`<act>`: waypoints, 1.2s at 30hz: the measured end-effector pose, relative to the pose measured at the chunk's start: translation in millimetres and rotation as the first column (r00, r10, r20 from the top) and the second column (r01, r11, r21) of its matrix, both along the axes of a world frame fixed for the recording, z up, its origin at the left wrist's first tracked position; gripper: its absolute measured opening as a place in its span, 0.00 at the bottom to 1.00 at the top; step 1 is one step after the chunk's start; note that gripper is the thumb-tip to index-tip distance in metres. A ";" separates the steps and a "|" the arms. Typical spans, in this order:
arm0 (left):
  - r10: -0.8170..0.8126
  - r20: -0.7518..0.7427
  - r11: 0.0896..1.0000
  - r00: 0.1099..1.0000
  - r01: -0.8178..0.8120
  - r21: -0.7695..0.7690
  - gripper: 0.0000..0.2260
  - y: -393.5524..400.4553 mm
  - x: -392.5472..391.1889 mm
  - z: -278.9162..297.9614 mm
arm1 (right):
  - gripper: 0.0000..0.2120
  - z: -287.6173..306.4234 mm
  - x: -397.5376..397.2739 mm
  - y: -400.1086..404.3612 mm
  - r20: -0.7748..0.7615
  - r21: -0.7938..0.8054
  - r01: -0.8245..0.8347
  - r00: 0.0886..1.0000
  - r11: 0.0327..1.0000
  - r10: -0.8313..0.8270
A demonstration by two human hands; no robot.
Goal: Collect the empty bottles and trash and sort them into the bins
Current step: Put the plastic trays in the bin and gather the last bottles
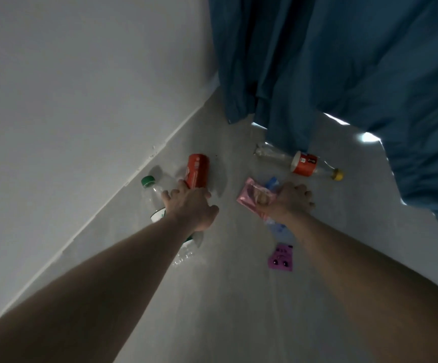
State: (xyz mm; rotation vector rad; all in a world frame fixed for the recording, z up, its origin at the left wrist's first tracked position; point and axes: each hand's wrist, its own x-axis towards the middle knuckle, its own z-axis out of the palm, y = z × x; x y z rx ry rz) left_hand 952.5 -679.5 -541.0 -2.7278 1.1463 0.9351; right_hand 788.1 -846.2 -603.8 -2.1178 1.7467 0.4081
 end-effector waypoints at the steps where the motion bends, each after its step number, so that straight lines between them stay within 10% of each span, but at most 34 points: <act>1: -0.008 0.002 1.000 1.000 0.008 -0.006 0.19 1.4 -4.3 0.1 | 0.41 -0.1 -7.9 0.1 -0.022 0.016 -0.005 1.000 1.000 0.005; 11: 0.091 -0.179 0.948 0.980 -0.140 -0.286 0.15 40.2 -46.6 34.6 | 0.15 50.1 -91.7 37.8 0.462 0.109 0.125 0.872 0.986 -0.162; 19: 0.159 -0.313 0.861 0.936 -0.286 -0.420 0.15 148.1 -73.0 77.9 | 0.23 51.7 -124.8 121.6 0.284 0.332 -0.054 0.958 0.942 -0.045; 24: 0.283 -0.390 0.751 0.876 -0.455 -0.478 0.18 243.2 -100.4 94.0 | 0.34 -50.2 -161.1 123.9 0.222 0.151 -0.186 0.963 0.971 0.151; 29: 0.428 -0.435 0.653 0.792 -0.604 -0.457 0.18 347.8 -143.9 96.8 | 0.02 93.7 -97.3 204.2 0.289 0.265 -0.246 0.943 0.932 0.167; 33: 0.560 -0.511 0.529 0.652 -0.756 -0.385 0.14 437.2 -174.0 84.2 | 0.21 85.5 -98.9 252.4 0.248 0.291 -0.260 0.950 0.921 0.190; 36: 0.671 -0.514 0.420 0.534 -0.846 -0.329 0.16 502.0 -186.3 72.0 | 0.09 84.3 -81.5 321.2 0.339 0.320 -0.333 0.914 0.887 0.221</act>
